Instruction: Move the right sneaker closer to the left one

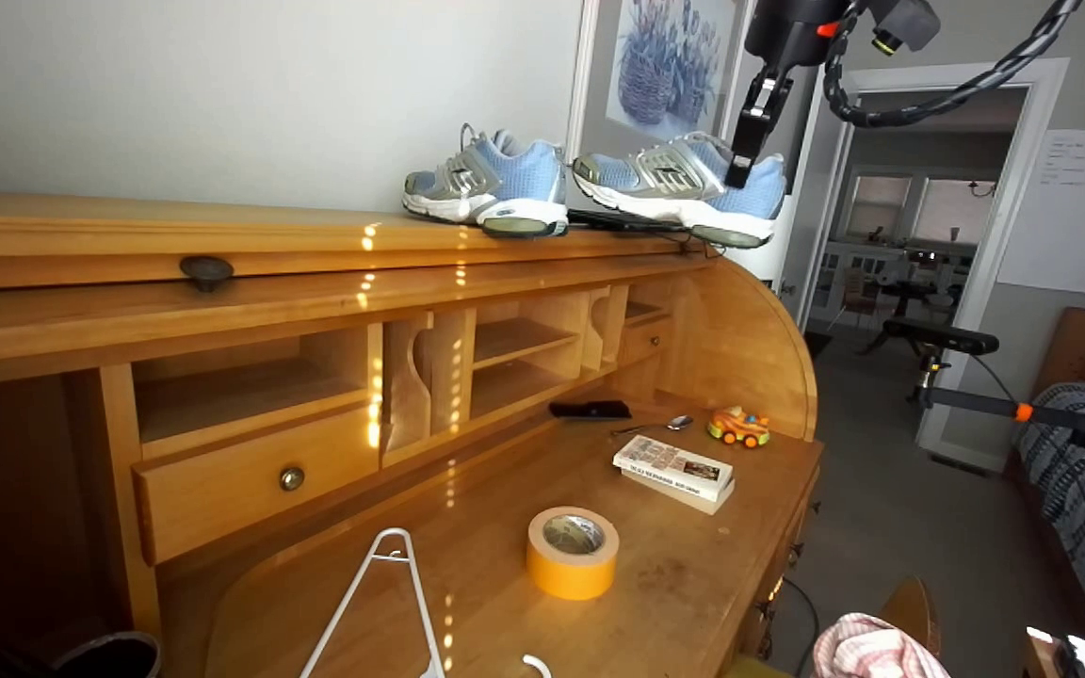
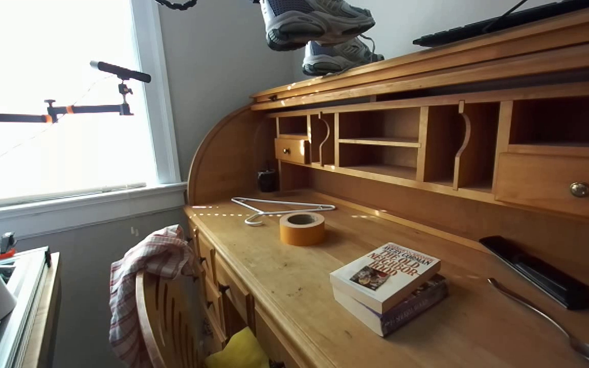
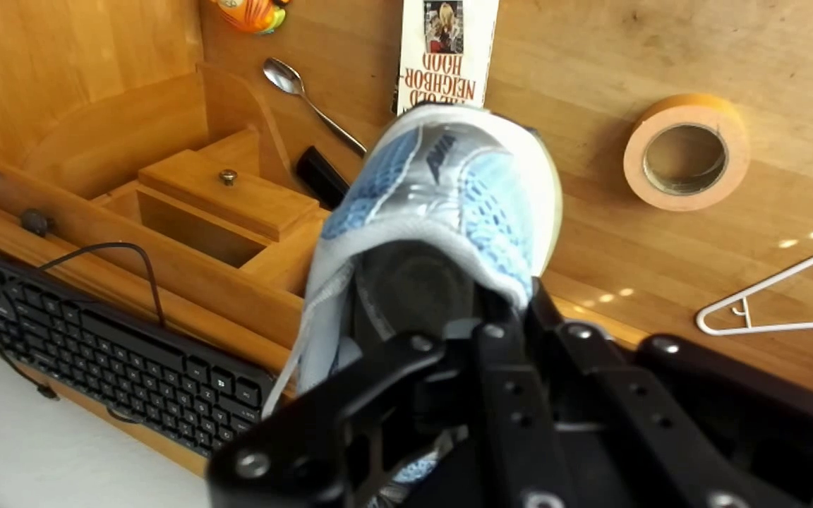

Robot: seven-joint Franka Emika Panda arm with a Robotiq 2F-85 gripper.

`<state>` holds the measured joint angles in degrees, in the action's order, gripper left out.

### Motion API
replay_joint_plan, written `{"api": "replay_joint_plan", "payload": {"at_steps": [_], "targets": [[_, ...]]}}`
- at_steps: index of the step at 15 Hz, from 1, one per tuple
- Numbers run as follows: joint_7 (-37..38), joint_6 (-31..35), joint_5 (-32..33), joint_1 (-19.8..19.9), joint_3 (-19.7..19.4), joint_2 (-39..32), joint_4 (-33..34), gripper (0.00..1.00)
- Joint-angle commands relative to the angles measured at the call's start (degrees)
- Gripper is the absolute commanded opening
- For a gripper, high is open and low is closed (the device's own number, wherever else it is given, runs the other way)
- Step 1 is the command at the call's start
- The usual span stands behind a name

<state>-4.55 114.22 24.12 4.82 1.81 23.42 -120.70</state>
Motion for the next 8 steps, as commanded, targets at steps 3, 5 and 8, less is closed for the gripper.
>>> {"api": "replay_joint_plan", "payload": {"at_steps": [3, 5, 8], "targets": [[-0.45, -0.75, 0.14, -0.84, -0.55, -1.77, 3.03, 0.02], [-1.81, -1.63, -0.91, -1.33, -0.78, -3.12, 5.08, 0.02], [-2.01, -1.57, -1.06, -1.50, -0.79, -4.92, 7.88, 0.02]]}}
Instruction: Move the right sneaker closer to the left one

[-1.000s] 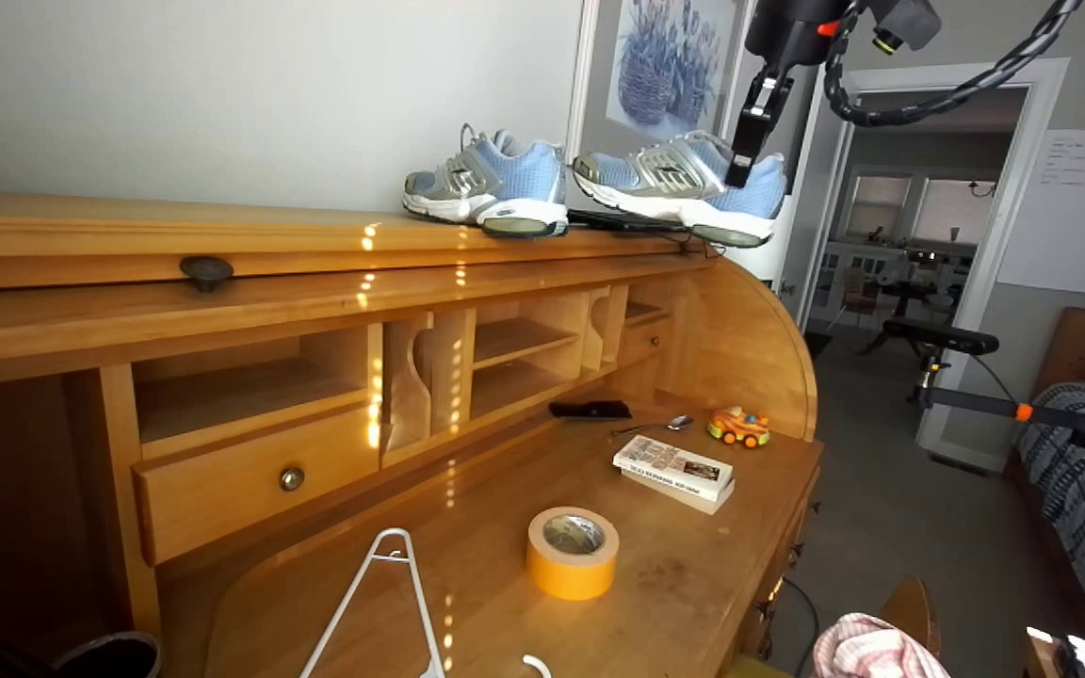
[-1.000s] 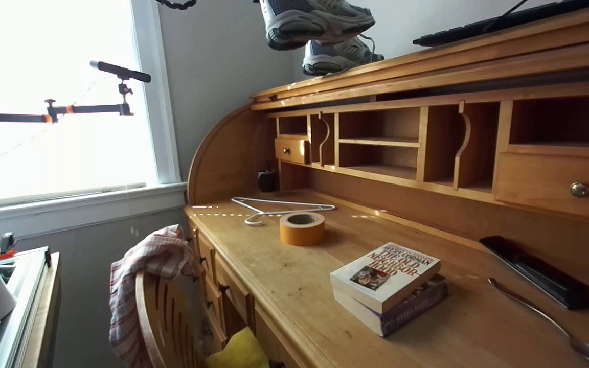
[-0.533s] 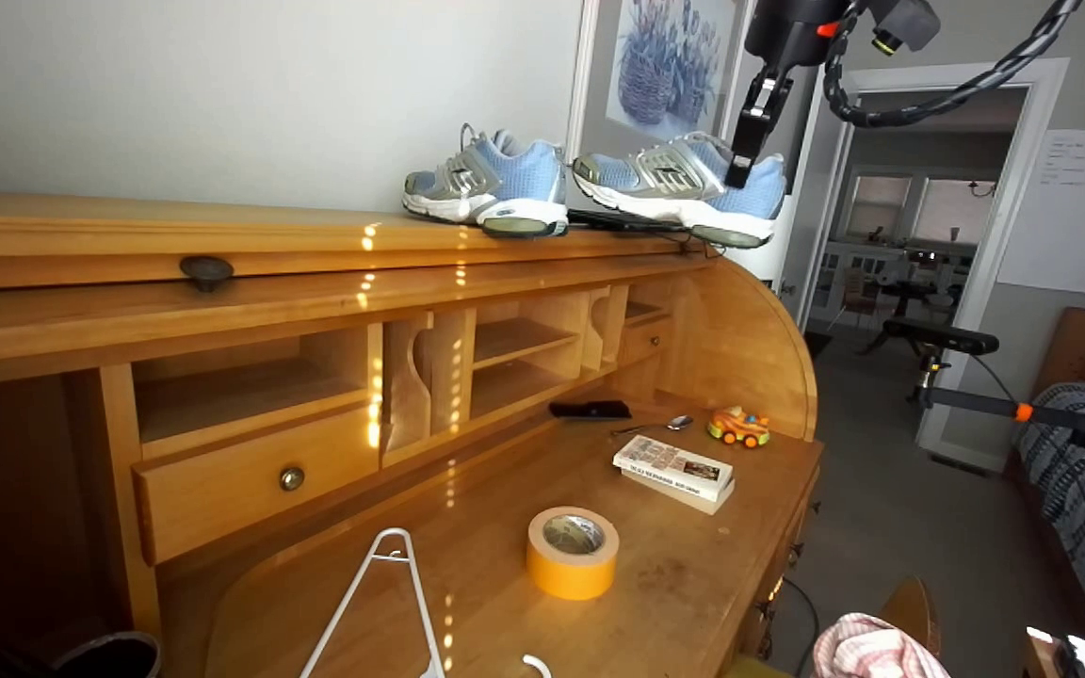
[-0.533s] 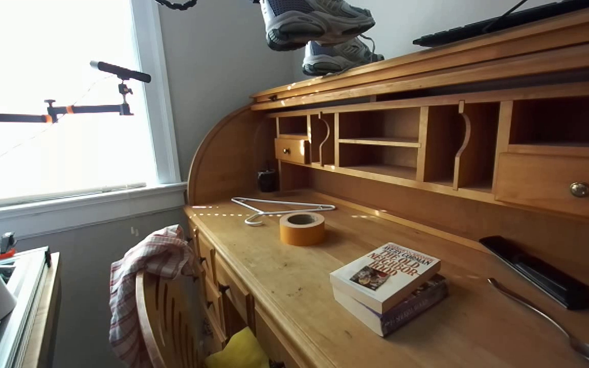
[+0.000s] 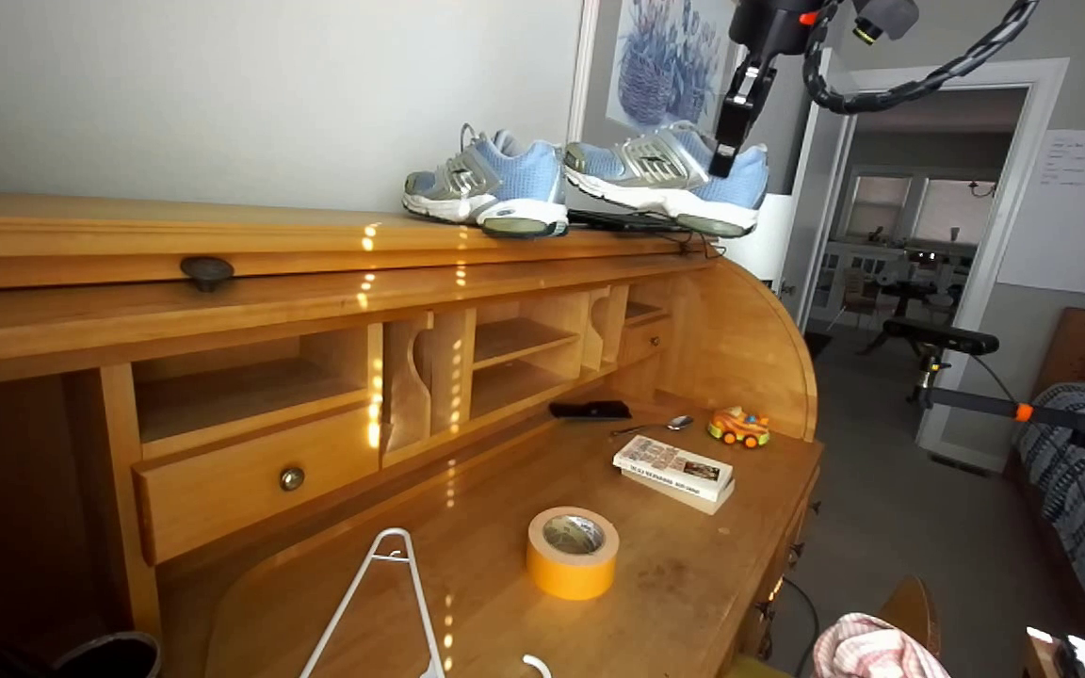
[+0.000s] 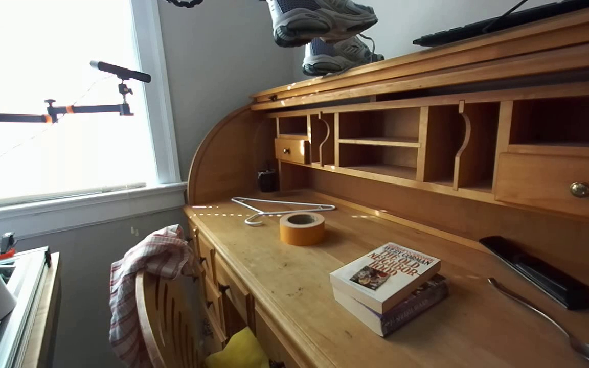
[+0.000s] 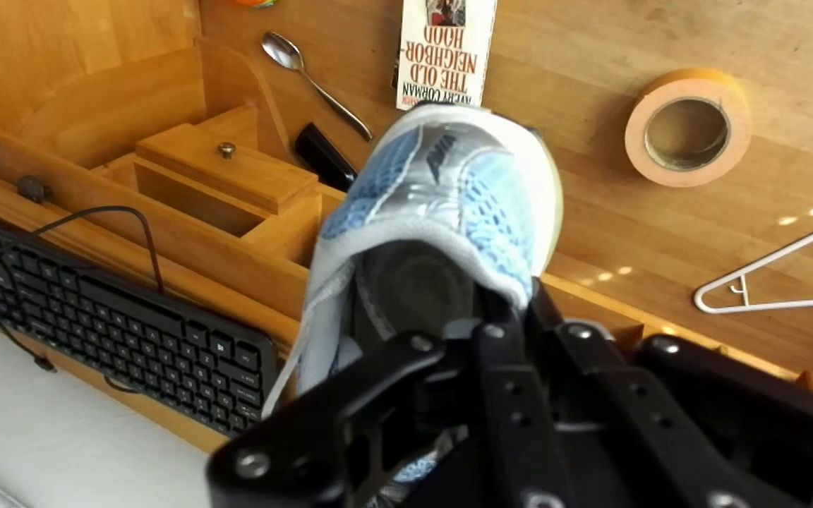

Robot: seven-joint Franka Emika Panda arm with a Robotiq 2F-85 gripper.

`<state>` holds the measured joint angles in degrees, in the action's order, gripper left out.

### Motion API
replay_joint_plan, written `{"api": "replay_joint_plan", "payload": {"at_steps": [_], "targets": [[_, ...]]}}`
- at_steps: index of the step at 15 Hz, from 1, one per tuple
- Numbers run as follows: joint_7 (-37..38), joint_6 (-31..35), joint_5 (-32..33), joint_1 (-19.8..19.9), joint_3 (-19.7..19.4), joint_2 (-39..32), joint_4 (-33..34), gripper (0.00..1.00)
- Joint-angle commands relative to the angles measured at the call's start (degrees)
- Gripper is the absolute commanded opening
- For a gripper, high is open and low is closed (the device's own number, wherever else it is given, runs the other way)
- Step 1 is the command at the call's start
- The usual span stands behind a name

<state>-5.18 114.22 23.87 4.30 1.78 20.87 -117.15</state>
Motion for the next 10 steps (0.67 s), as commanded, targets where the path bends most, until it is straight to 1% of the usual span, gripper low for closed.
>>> {"api": "replay_joint_plan", "payload": {"at_steps": [1, 6, 10], "targets": [[-1.56, -1.71, -1.01, -1.03, -0.87, -3.06, 5.39, 0.02], [-3.38, -2.18, -3.14, -1.01, -2.30, -5.95, 9.87, 0.02], [-6.86, -2.68, -5.51, -0.99, -3.64, -8.87, 13.49, 0.02]]}}
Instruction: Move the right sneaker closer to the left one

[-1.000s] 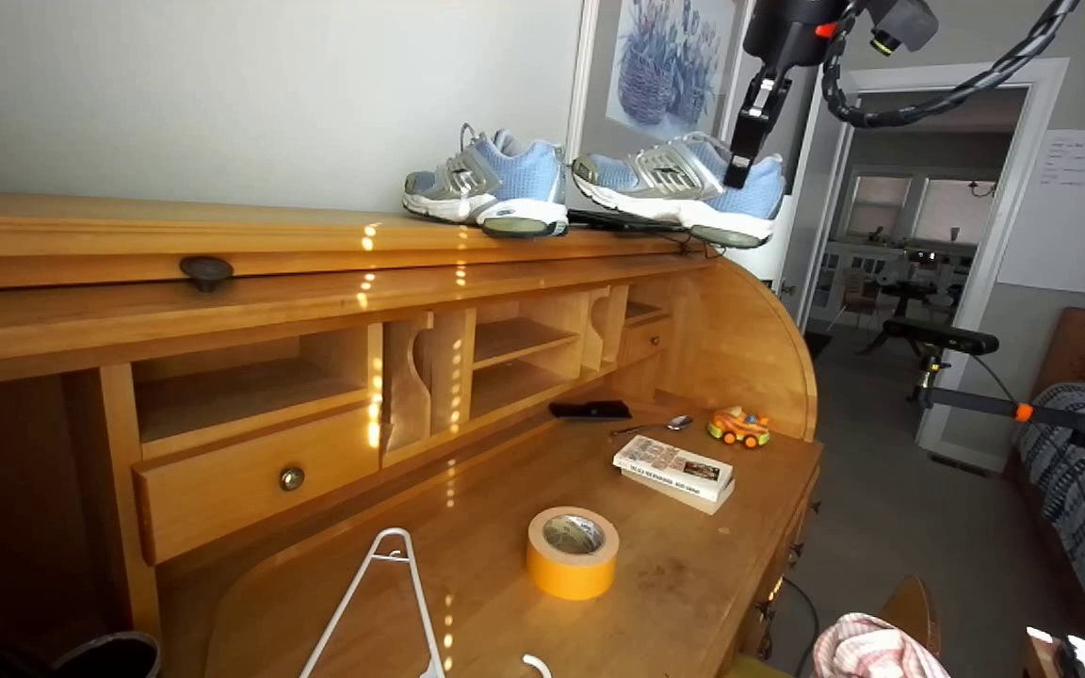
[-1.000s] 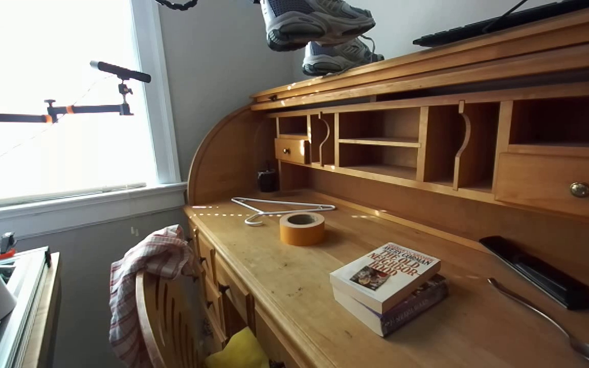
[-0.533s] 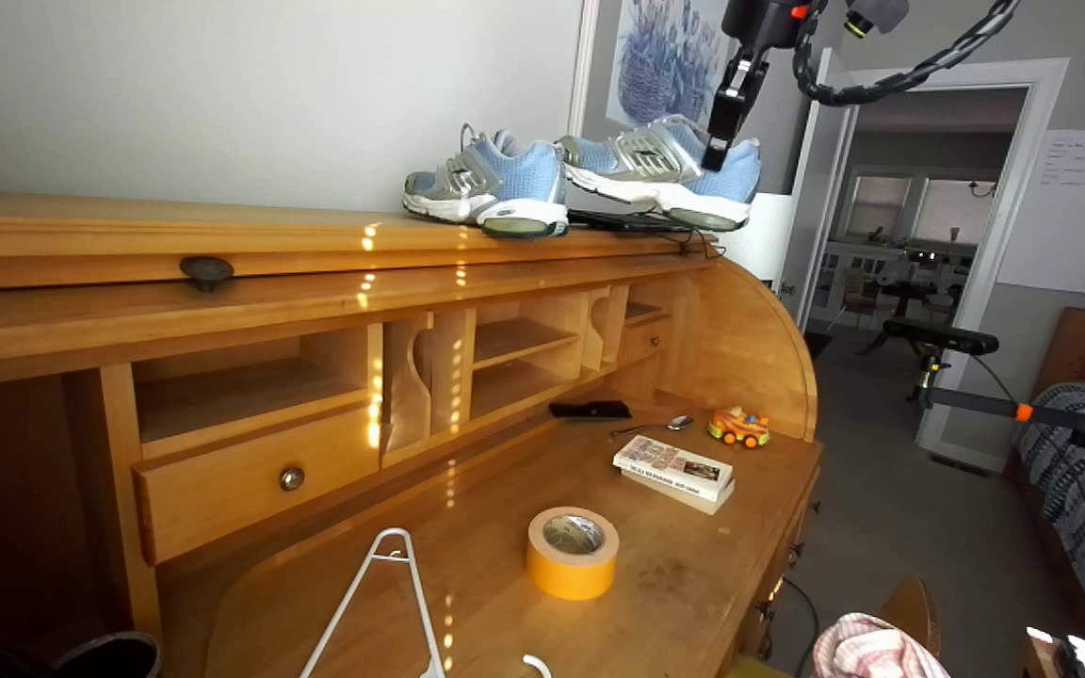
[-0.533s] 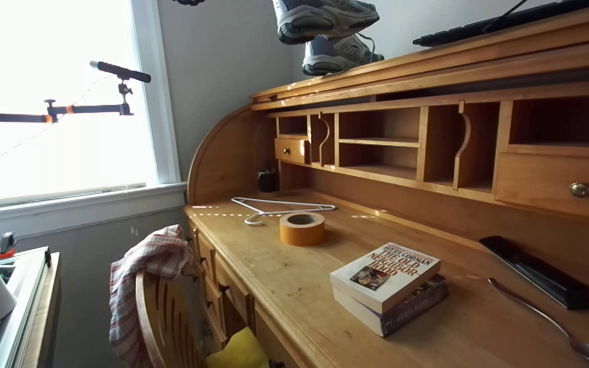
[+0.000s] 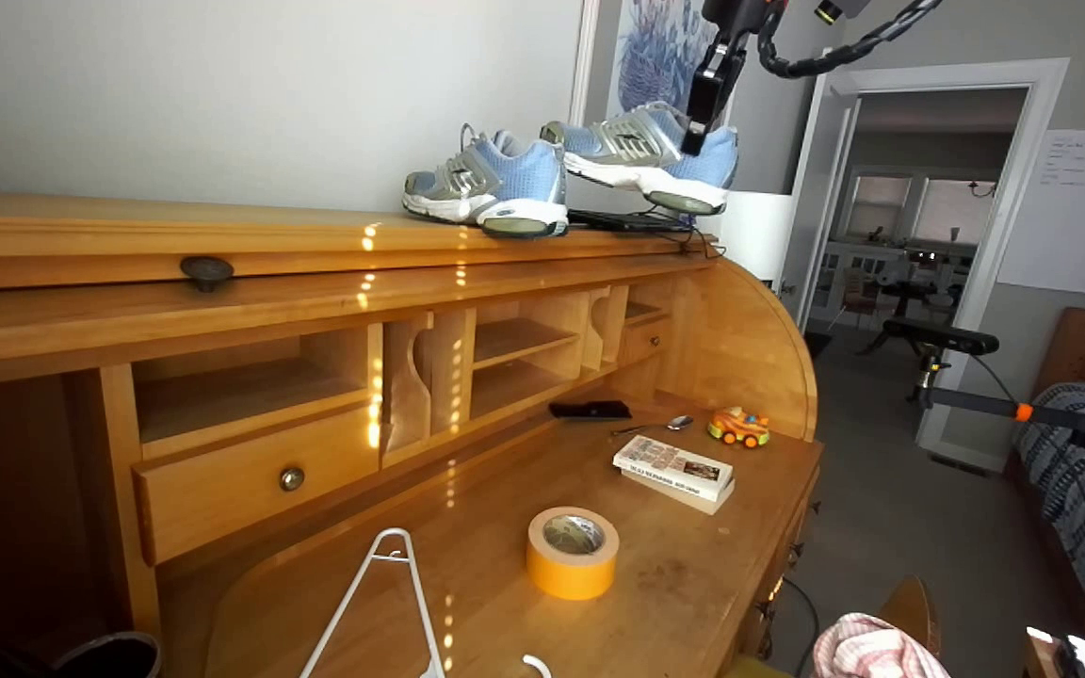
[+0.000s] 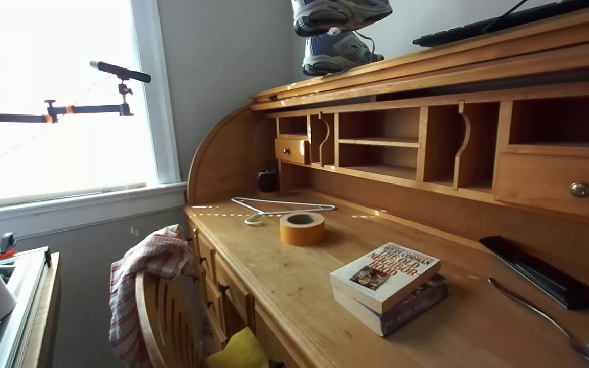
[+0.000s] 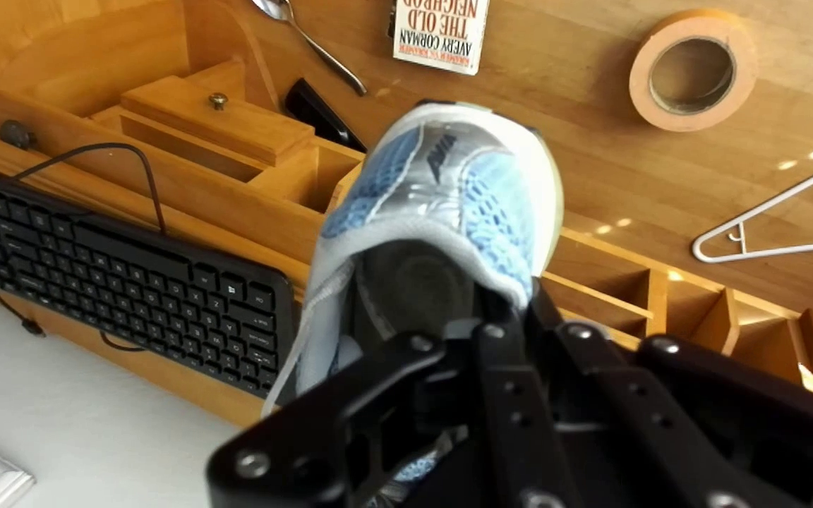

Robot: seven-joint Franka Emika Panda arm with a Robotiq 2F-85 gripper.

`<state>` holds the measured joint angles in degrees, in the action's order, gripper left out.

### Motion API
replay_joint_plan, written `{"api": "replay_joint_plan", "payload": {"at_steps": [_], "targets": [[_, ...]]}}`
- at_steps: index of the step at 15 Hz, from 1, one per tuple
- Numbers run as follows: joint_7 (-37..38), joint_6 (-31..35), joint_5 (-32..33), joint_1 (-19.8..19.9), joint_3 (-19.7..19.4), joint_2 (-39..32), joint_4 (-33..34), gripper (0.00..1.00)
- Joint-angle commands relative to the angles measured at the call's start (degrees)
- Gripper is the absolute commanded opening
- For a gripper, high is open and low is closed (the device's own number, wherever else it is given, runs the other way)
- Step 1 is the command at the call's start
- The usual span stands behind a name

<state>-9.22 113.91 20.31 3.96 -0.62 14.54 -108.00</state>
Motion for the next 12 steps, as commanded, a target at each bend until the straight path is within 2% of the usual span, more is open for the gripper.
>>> {"api": "replay_joint_plan", "payload": {"at_steps": [1, 12], "targets": [[-3.65, -2.90, -2.38, -0.61, -1.49, -3.44, 5.64, 0.02], [-6.92, -3.95, -3.77, -0.37, -2.15, -13.22, 15.95, 0.02]]}}
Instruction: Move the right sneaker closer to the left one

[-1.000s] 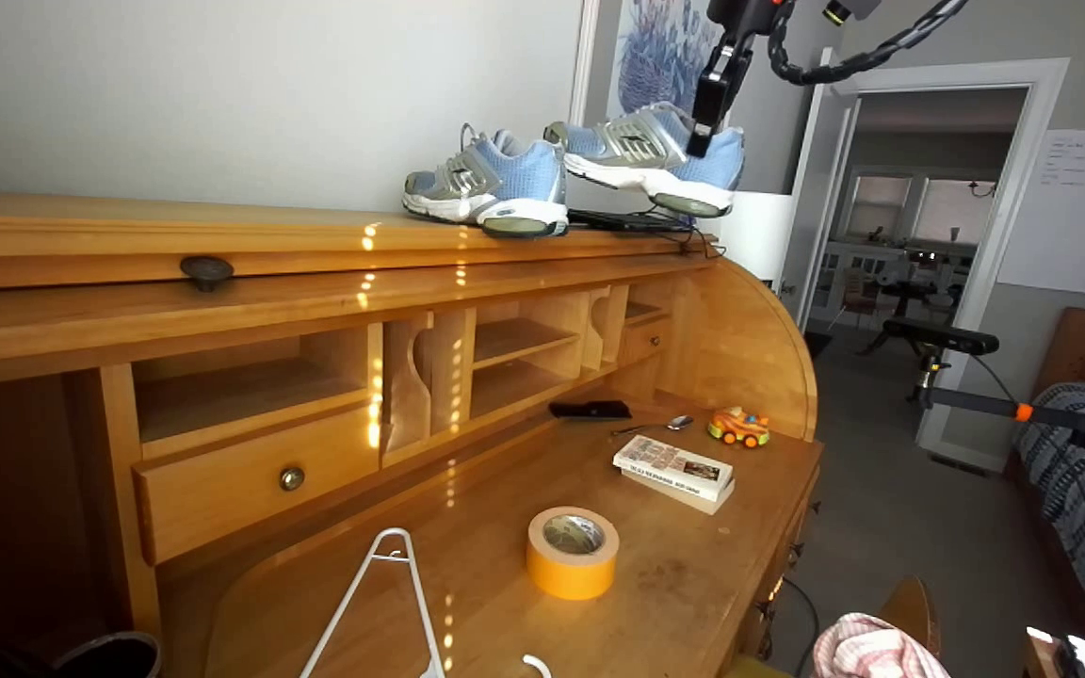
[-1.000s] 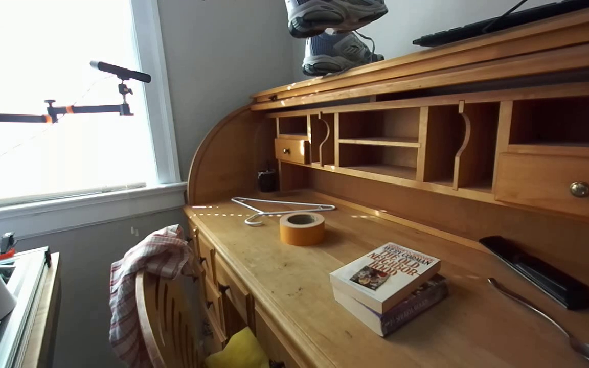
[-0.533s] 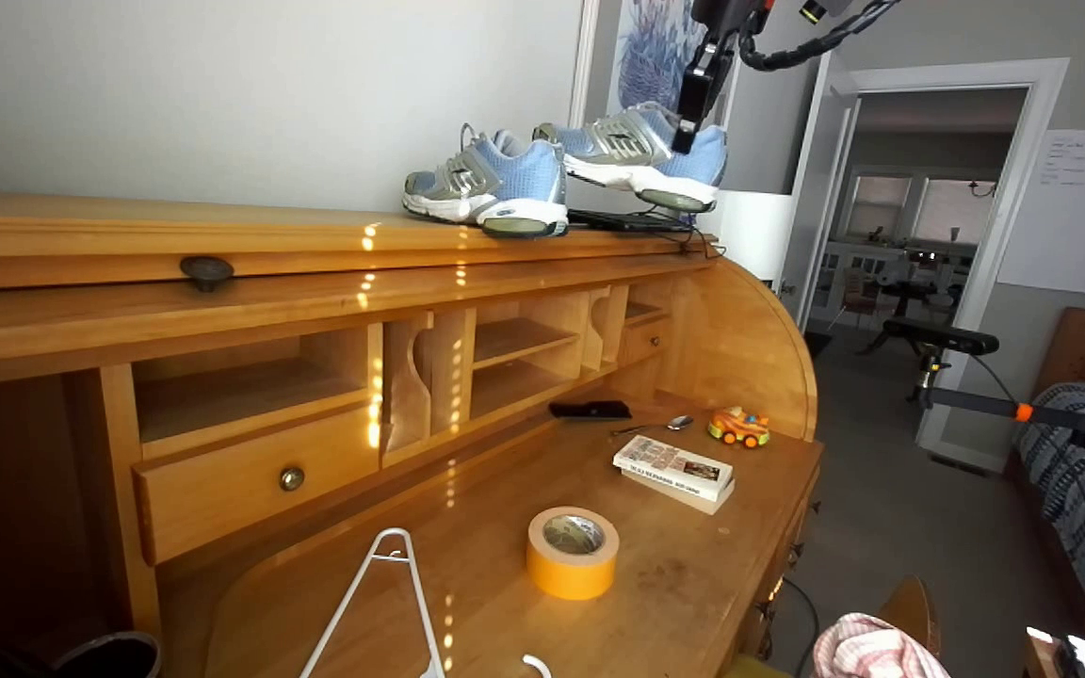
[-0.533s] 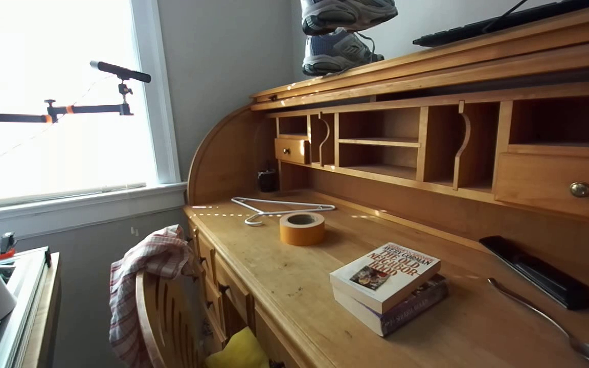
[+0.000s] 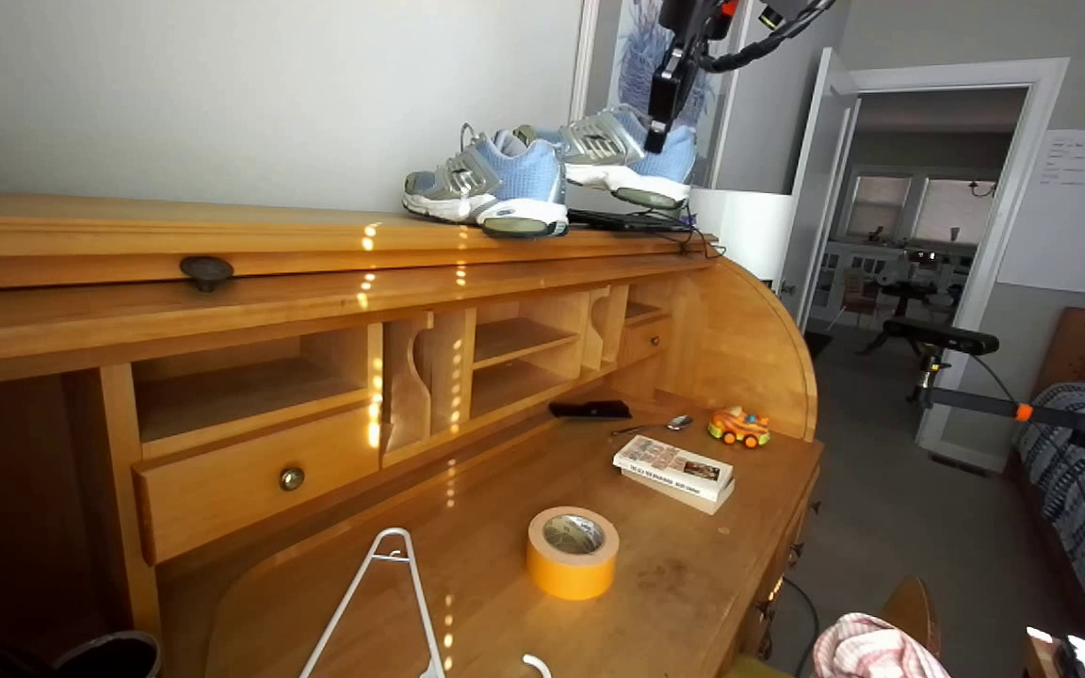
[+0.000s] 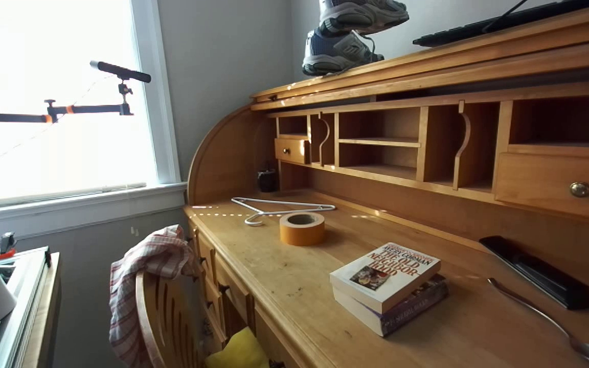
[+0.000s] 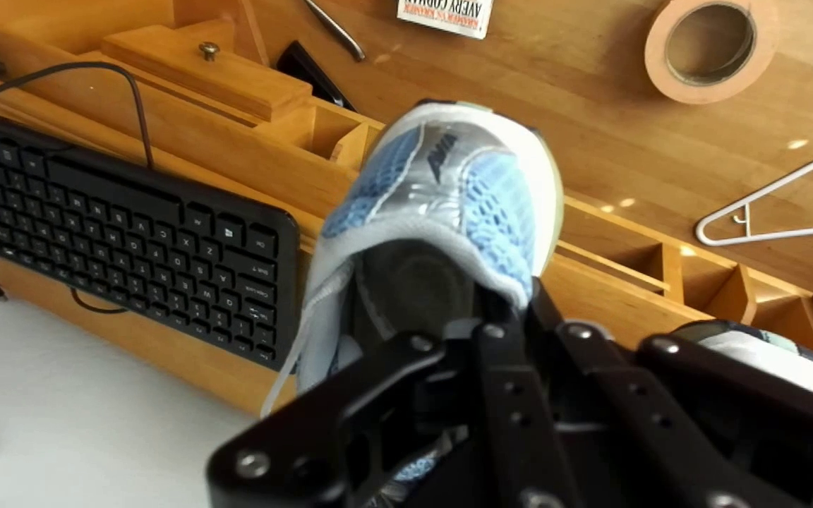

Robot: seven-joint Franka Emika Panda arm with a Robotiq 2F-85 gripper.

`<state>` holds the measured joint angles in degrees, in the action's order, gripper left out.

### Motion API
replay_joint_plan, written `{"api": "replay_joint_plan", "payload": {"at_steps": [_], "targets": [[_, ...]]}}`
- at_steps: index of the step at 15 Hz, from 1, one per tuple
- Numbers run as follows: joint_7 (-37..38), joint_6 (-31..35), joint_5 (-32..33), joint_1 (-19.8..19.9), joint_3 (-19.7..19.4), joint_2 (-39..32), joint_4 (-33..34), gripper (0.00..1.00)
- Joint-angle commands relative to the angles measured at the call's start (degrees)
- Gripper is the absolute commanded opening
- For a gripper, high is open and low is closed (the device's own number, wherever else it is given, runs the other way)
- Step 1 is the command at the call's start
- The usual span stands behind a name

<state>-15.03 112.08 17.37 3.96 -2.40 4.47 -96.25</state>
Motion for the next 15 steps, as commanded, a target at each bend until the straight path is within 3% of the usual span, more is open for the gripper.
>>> {"api": "replay_joint_plan", "payload": {"at_steps": [1, 15], "targets": [[-1.05, -2.14, -1.00, -0.36, -0.35, -4.04, 4.80, 0.02], [0.13, -3.37, -1.14, -1.05, 0.49, -12.13, 13.14, 0.02]]}}
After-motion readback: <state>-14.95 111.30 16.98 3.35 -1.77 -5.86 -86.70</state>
